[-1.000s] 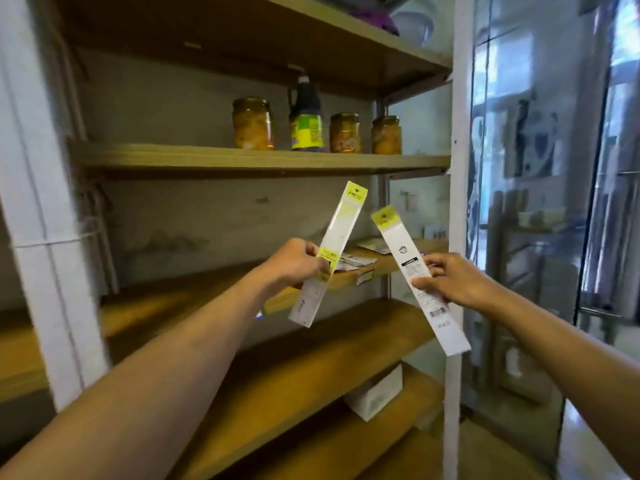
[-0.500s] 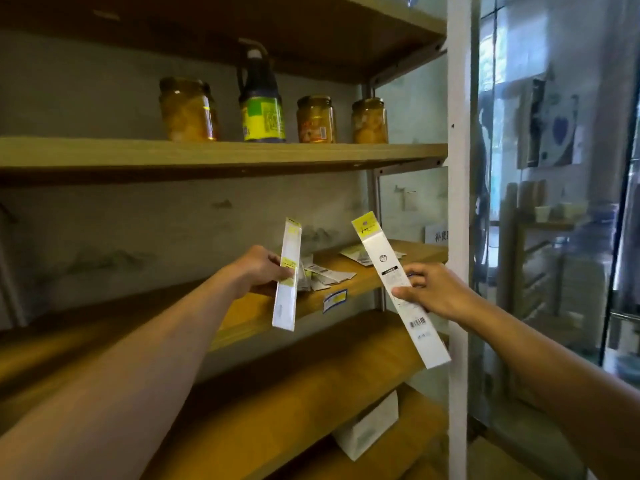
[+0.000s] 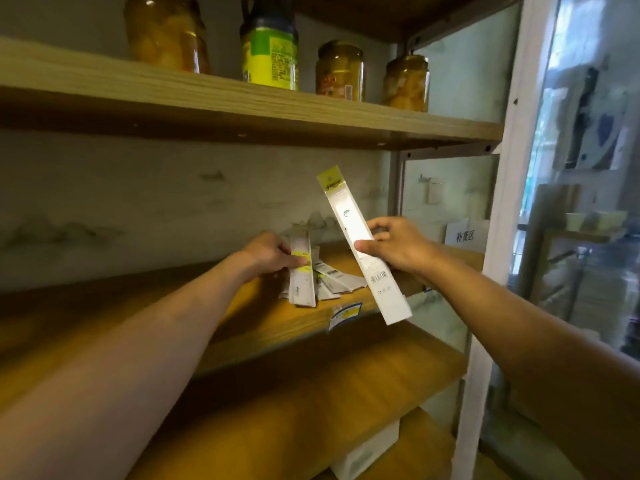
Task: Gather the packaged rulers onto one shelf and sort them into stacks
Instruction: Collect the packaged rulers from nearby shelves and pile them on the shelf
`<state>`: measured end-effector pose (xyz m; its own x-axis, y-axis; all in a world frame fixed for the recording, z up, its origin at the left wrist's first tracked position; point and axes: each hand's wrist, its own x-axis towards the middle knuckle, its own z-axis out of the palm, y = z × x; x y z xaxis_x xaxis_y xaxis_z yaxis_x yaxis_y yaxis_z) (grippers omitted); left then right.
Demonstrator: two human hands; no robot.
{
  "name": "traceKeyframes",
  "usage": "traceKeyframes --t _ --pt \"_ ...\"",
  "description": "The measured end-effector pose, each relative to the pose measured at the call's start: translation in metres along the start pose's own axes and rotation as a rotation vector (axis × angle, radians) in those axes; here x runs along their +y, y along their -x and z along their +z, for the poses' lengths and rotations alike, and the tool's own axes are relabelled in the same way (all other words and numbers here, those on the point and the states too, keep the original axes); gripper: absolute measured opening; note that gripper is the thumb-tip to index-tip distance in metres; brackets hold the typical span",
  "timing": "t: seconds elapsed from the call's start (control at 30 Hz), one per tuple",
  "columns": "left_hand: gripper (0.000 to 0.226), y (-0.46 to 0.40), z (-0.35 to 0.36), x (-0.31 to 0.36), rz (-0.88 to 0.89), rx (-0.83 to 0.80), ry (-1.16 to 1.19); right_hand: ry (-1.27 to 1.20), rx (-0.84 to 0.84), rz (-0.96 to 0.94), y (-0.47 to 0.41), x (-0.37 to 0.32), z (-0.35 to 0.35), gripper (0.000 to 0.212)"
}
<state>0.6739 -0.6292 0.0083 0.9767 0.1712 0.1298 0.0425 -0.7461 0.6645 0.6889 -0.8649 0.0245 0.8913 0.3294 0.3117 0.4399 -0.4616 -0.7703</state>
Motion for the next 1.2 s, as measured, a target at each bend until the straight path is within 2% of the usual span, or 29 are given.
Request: traceKeyframes --t 0.1,0.33,0.5,0.63,0.77,0.87,1.03,1.2 --pt "0.040 -0.008 0.009 -0.004 0.009 0.029 -0.282 -0.042 -0.037 -0.028 -0.024 0.004 0.001 0.022" --pt "0.031 0.028 -0.005 -0.013 0.047 0.236 -0.507 -0.088 -0.214 -0.120 -0.079 0.011 0.030 0.036" --pt "0.027 0.090 -0.032 -0.031 -0.109 0.243 -0.660 -0.038 -0.357 -0.181 -0.090 0.004 0.065 0.043" --pt "0.024 0.137 -0.051 -0.041 -0.218 0.271 -0.765 0.193 -0.440 -0.268 -0.088 0.014 0.080 0.035" --pt "0.022 0.181 -0.065 -0.048 -0.252 0.296 -0.794 0.365 -0.352 -0.302 -0.083 0.013 0.079 0.035" --pt "0.017 0.217 -0.077 -0.051 -0.271 0.282 -0.753 0.388 -0.288 -0.395 -0.070 -0.010 0.084 0.039" --pt "0.023 0.280 -0.098 -0.054 -0.334 0.193 -0.666 0.370 -0.446 -0.634 -0.015 -0.077 0.118 0.037" --pt "0.018 0.353 -0.122 -0.061 -0.326 0.259 -0.589 0.325 -0.612 -0.864 0.070 -0.142 0.166 0.033"
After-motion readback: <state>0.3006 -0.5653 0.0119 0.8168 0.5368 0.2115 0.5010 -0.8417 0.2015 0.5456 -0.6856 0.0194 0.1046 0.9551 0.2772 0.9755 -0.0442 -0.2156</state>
